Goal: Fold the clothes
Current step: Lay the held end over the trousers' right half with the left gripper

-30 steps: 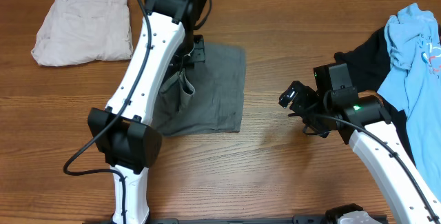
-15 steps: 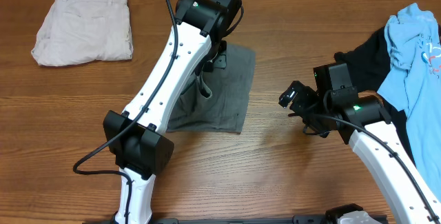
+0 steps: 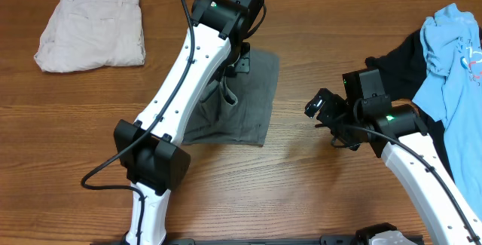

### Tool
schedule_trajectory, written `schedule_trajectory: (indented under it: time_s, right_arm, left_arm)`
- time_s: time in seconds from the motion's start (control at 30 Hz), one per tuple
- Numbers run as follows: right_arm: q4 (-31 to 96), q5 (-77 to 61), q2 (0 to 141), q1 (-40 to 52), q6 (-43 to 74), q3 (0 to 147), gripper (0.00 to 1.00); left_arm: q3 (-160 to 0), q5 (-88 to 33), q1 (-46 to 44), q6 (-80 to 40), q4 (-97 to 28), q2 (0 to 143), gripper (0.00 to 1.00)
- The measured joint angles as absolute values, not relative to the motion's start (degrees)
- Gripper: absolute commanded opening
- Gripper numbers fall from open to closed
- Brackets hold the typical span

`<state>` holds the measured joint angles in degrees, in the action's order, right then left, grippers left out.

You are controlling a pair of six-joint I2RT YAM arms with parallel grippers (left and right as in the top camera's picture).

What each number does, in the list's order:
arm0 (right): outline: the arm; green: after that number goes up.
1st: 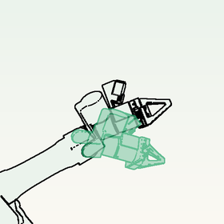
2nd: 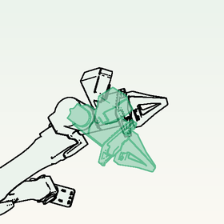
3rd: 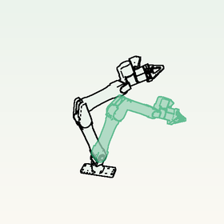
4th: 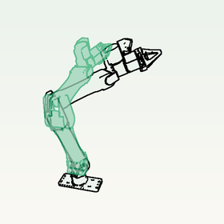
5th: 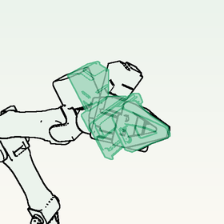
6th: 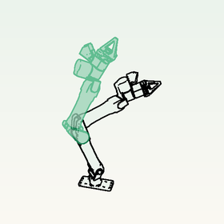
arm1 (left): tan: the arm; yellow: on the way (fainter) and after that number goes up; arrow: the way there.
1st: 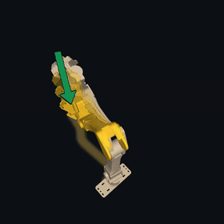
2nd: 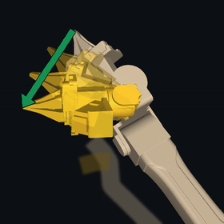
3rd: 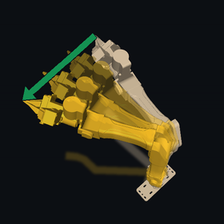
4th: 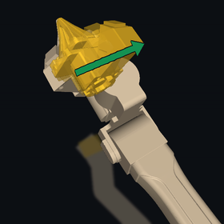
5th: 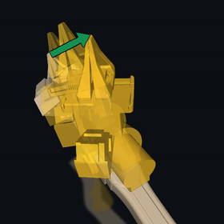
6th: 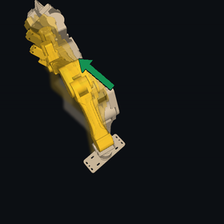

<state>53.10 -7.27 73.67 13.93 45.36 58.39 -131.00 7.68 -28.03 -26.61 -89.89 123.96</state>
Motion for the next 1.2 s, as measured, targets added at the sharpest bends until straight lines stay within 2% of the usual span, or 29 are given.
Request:
schedule_trajectory:
  time_s: [0.53, 0.7, 0.77, 0.8, 1.2]
  right_arm:
    - [53.1, -7.27, 73.67, 13.93, 45.36, 58.39, 1.0]
    - [53.1, -7.25, 73.67, 13.93, 45.36, 58.39, 1.0]
    - [53.08, -7.27, 73.67, 13.93, 45.34, 58.39, 1.0]
    - [53.08, -7.27, 73.67, 13.93, 45.34, 58.39, 1.0]
    - [53.08, -7.25, 73.67, 13.93, 45.34, 58.39, 1.0]
  left_arm:
    - [-130.96, 3.6, -28.16, -20.38, -89.01, 131.98, 0.11]
    - [-130.91, 3.16, -28.16, -17.91, -88.55, 133.1, 0.22]
    - [-130.91, 2.7, -28.23, -16.95, -88.14, 133.21, 0.4]
    - [-130.91, 2.39, -28.27, -16.62, -87.88, 133.21, 0.43]
    - [-130.91, -0.12, -28.8, -16.1, -86.63, 133.21, 0.5]
